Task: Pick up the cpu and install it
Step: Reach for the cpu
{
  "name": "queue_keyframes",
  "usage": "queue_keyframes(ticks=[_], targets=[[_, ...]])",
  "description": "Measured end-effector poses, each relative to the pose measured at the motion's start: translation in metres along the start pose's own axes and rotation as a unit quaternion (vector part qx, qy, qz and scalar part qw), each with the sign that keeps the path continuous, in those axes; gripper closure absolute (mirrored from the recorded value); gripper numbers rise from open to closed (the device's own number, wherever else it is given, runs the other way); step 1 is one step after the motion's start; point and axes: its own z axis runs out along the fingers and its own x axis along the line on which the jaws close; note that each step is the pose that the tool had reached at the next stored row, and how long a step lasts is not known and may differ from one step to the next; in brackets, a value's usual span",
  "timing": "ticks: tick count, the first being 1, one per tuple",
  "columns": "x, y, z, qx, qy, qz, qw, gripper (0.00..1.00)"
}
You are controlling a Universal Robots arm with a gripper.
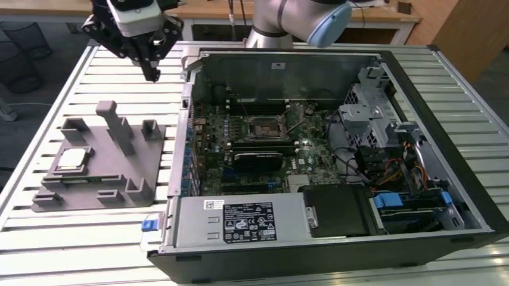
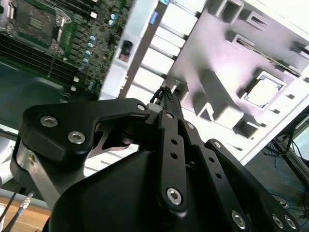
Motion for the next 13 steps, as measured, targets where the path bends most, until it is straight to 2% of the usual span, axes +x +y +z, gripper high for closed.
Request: queue_keyframes(ticks=[6, 13], targets=[[0.0267, -0.0024, 0.0008, 0.0001, 0.0002, 0.000, 1.0000, 0.89], [0.0482, -0.0088, 0.0028, 0.0000, 0.0005, 0.000, 1.0000, 0.89]])
